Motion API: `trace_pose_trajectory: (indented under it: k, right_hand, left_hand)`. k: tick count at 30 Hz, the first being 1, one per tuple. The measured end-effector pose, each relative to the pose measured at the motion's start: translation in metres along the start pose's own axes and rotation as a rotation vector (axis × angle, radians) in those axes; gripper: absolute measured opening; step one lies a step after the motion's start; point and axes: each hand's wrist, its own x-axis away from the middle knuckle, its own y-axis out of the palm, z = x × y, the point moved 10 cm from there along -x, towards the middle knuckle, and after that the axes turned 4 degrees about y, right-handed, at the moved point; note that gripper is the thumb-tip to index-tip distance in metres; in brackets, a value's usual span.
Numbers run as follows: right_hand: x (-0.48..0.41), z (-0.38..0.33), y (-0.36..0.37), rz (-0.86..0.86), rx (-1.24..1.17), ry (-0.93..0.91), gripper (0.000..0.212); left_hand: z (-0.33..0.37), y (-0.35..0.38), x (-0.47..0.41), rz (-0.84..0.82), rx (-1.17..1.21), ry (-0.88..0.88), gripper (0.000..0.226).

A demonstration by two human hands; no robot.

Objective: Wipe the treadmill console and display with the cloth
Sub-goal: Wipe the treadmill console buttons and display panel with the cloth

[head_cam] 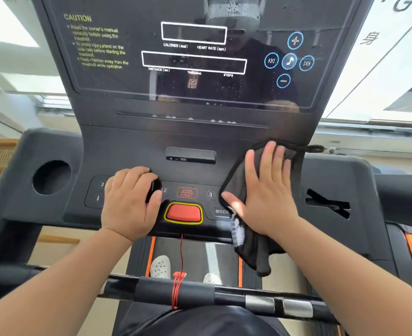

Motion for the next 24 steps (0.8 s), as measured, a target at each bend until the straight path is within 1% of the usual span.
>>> trace_pose_trajectory:
  k: [2,5,7,9,12,14,15,17,19,21,22,23,24]
  right_hand:
    - [0.000,-0.029,-0.004,0.029,-0.003,-0.156,0.094]
    - [0.037,-0.052,0.006,-0.022,0.010,-0.428,0.072]
    - [0.068,-0.043,0.014,-0.044,0.073,-0.533,0.071]
    - [0.070,-0.022,0.013,-0.033,0.102,-0.547,0.070]
    - [0.022,0.005,0.001,-0.008,0.080,-0.396,0.069]
    - [-0.005,0.003,-0.006,-0.011,0.073,-0.315,0.074]
    - [-0.009,-0.002,-0.006,0.002,0.071,-0.303,0.076]
    - [0.007,-0.018,-0.002,0.003,0.066,-0.376,0.076]
    - [0.044,-0.034,0.006,-0.016,0.090,-0.591,0.075]
    - [0.068,-0.036,0.010,-0.073,0.127,-0.800,0.070]
    - [0.065,-0.032,0.009,-0.078,0.139,-0.843,0.069]
    - [0.053,-0.026,0.007,-0.072,0.145,-0.835,0.070]
    - [0.035,-0.020,0.003,-0.058,0.150,-0.785,0.071]
  left_hand:
    - [0.000,0.001,0.000,-0.010,-0.001,-0.004,0.044]
    - [-0.001,0.001,-0.001,-0.018,0.007,-0.010,0.044]
    - [-0.001,0.000,-0.001,-0.014,0.007,-0.009,0.044]
    - [-0.001,0.001,0.000,-0.020,0.007,-0.009,0.044]
    - [-0.002,0.003,0.000,-0.031,0.003,-0.008,0.044]
    - [-0.003,0.003,0.000,-0.034,0.002,-0.016,0.045]
    - [-0.003,0.003,0.000,-0.036,0.001,-0.017,0.045]
    - [-0.003,0.003,0.000,-0.037,0.003,-0.017,0.044]
    - [-0.003,0.002,0.000,-0.028,0.005,-0.013,0.043]
    - [-0.002,0.002,0.000,-0.022,0.007,-0.007,0.042]
    - [-0.002,0.002,0.000,-0.019,0.009,-0.004,0.042]
    - [-0.002,0.002,0.000,-0.018,0.011,-0.003,0.042]
    - [-0.002,0.002,0.000,-0.018,0.012,-0.003,0.042]
